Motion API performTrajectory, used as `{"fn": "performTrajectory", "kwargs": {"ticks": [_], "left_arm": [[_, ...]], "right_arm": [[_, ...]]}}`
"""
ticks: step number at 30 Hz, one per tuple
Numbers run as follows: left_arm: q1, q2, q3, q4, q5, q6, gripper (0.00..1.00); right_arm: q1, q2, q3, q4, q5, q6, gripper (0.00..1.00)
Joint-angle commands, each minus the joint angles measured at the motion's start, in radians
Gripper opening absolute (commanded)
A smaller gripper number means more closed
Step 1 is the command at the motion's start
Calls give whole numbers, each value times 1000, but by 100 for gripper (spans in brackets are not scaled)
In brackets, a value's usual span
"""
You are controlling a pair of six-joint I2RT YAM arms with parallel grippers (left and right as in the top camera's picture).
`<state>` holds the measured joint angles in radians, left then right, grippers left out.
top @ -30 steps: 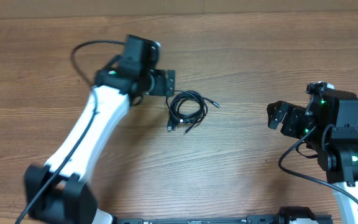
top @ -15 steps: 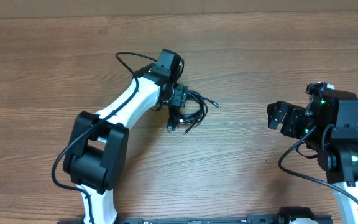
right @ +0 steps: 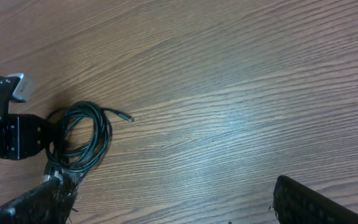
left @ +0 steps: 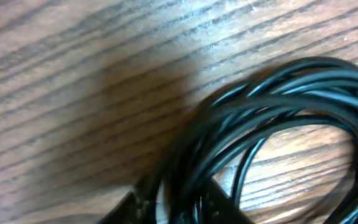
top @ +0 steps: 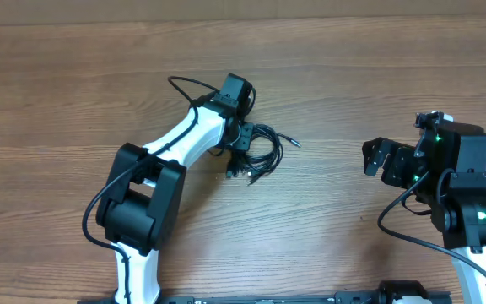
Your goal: Untangle cables
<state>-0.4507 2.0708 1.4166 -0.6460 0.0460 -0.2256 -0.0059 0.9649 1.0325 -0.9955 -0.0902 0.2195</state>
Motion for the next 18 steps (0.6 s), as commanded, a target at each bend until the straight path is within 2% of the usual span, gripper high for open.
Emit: {"fn": "performTrajectory", "kwargs": {"ticks": [1,8,11,14,18], "left_arm": [[-7,8,21,-18,6,8,4],[-7,-33,127,-148,34,9,4],[-8,-62,235,-231,140,13,4],[-8,-90,329,-287,243,17,4],[-8,-127,377,-311,318,16,4]], "right_arm": [[-3,-5,29,2,-6,-6,100],[-3,-4,29,14,-40,-6,100],[0,5,29,39,-132,-7,100],[10,29,29,67,-223,-6,96],[46,79,29,105,-238,-6,91]]}}
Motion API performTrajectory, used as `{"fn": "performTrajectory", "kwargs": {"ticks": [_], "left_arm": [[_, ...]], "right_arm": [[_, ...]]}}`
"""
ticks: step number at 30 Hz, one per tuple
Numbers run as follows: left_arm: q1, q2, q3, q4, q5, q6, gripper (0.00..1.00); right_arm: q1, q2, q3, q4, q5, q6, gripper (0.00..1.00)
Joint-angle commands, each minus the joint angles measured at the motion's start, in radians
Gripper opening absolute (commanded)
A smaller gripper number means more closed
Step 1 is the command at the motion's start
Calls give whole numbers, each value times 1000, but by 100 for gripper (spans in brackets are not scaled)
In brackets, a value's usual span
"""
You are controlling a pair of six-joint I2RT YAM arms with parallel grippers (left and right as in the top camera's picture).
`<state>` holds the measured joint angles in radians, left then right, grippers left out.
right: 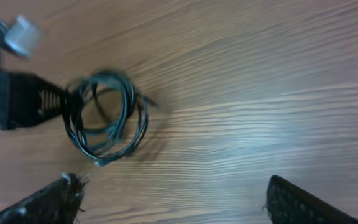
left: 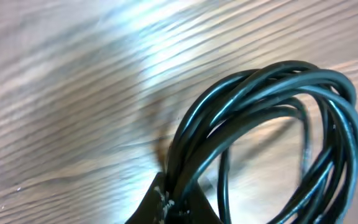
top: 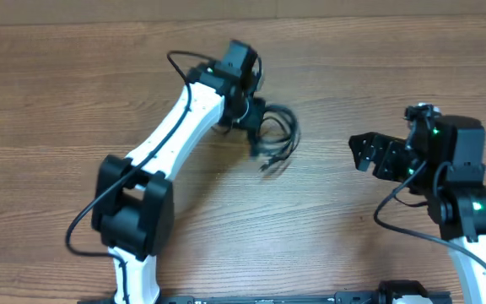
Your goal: Untangle cables
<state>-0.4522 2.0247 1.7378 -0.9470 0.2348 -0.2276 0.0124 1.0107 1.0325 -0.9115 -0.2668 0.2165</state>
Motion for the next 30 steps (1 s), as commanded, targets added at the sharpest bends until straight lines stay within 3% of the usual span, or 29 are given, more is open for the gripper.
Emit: {"fn": "performTrajectory", "kwargs": {"ticks": [1,8,14,20,27,30], "left_arm": [[-7,-91,56,-12,142,18,4],[-18,-125,56,-51,160,18,4],[-46,-125,56,-72,159,19,4],[-55,-130,57,-78,159,18,4],[-55,-136,57,-85,146,25,4],[-55,-136,57,-106,94,26,4]], "right_arm": [[39,47,29,31,-61,-3,91],[141,170,29,169,-61,48,85],[211,252,29,284,-56,50,73],[254,338,29,295,91,80,48],[254,358,29,300,92,98,4],[254,357,29,290,153,98,4]]}}
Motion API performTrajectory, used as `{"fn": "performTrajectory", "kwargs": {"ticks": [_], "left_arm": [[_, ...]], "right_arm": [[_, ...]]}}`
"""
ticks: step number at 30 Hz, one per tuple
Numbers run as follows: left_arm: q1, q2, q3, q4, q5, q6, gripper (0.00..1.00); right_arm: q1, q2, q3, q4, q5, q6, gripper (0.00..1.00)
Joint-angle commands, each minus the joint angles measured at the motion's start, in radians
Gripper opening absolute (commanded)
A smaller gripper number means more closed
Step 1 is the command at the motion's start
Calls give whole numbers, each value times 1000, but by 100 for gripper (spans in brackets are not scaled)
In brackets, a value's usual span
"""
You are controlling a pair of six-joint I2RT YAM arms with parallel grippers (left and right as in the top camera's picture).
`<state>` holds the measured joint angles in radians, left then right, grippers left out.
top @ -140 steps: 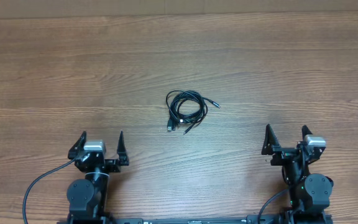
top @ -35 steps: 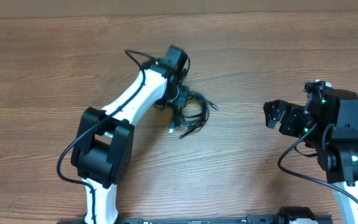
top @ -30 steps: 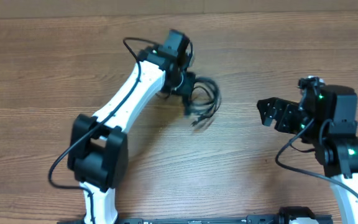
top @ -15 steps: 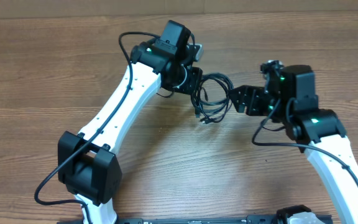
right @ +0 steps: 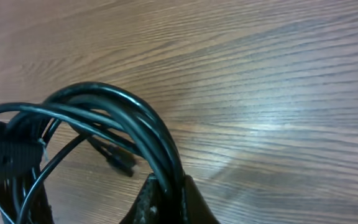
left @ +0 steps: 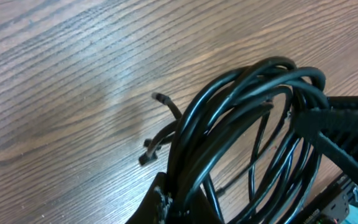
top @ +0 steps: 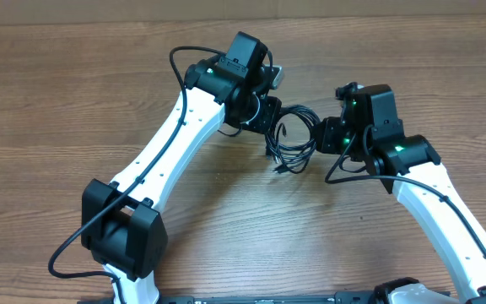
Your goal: Untangle cables
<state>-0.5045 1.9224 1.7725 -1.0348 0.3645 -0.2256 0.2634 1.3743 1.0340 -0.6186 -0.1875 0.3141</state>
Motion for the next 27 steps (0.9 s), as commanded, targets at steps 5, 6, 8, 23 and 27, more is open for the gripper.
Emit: {"fn": "performTrajectory", "kwargs": {"ticks": [5,6,8,23,27], "left_arm": [[8,-34,22,-87,-151,24,4],[13,-34,22,-102,-180,24,4],[21,-34,22,-134,-248,23,4],[86,-34,23,-194,-332,-30,4],[78,-35,26,-164,-118,97,4]], "right_arm": [[3,-17,28,-63,293,39,4],[3,-23,29,-80,352,61,4],[3,-40,30,-106,414,85,4],[4,-256,194,-193,398,83,4],[4,-246,194,-227,215,82,22]]}}
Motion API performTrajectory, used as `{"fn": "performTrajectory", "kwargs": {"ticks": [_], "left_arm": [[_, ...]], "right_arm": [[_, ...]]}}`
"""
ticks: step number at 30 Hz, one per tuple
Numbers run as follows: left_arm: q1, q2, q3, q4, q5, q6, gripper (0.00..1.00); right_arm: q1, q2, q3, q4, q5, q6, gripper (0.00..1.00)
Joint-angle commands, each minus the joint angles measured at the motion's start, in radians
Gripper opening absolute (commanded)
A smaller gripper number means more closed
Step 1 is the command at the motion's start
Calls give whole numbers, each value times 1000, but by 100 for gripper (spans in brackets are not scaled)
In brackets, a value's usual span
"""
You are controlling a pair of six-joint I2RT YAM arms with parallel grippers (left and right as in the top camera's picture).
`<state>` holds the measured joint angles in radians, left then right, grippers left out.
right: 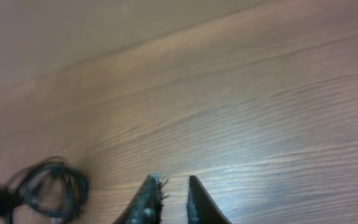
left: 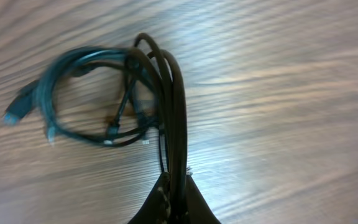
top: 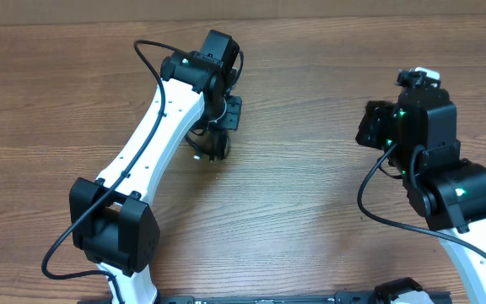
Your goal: Untangle cables
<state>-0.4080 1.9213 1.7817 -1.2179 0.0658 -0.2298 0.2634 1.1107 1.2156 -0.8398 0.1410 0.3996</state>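
The tangled black cables [top: 212, 142] hang as a loose, blurred coil [left: 92, 93] just above the wooden table, left of centre. My left gripper [top: 229, 114] is shut on several strands of the bundle, which run straight down between its fingertips [left: 176, 183]. My right gripper [top: 368, 125] is far to the right, well clear of the cables. Its fingers [right: 151, 194] stand a narrow gap apart with only wood showing between them [right: 171, 186]. In the right wrist view the coil [right: 48, 190] is small and blurred at the lower left.
The wooden table [top: 327, 228] stretches between the two arms. Its far edge [top: 310, 15] runs along the top of the overhead view. The left arm's own black cable [top: 146, 46] loops above its forearm.
My right gripper was shut on the coil beside the left gripper; now it is apart from it at the right, holding nothing. My left gripper has moved left with the bundle.
The coil first lay on the table with my left gripper at it and my right gripper open far right. Then the left held it lifted. Then both grippers were shut on the coil at centre. Now only the left holds it, further left.
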Motion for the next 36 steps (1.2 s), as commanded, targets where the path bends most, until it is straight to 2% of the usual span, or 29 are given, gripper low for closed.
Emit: {"fn": "performTrajectory", "kwargs": {"ticks": [1,3,7,10,16,23,27,32,36], "left_arm": [[-22,-35,17,27,230,130,4],[-25,-39,17,42,309,175,4],[-24,-70,17,68,495,300,4],[-23,-109,18,89,525,343,4],[-23,-179,18,149,483,304,4],[-24,-230,18,215,600,266,4],[-24,-243,18,269,660,224,4],[-24,-261,18,356,673,167,4],[-24,-291,18,433,671,133,4]], "right_arm": [[4,24,12,-8,-144,-3,30],[4,41,12,-10,-169,-3,40],[4,91,10,-25,-170,-3,42],[4,134,10,-54,-172,-3,46],[4,220,10,-77,-276,-7,55],[5,306,10,-63,-436,-52,57],[5,335,10,-46,-450,-52,59],[5,351,10,-26,-450,-52,67],[5,354,10,-14,-450,-52,68]]}}
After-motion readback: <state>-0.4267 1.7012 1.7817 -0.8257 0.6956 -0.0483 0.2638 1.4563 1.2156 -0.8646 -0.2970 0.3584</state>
